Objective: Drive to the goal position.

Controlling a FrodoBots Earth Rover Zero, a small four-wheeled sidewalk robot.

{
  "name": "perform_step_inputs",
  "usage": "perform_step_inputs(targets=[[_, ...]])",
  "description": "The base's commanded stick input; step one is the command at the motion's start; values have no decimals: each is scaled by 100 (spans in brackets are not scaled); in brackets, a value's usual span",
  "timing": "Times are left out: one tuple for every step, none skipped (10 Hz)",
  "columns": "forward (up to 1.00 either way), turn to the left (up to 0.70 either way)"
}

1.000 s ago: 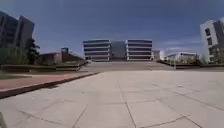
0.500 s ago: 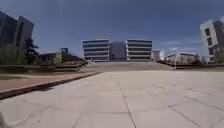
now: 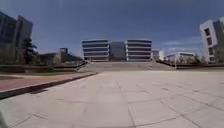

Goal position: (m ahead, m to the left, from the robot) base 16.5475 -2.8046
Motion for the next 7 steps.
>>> perform_step_inputs(targets=[[70,-3],[70,-3],[70,-3],[70,-3],[70,-3],[70,-3],[70,-3]])
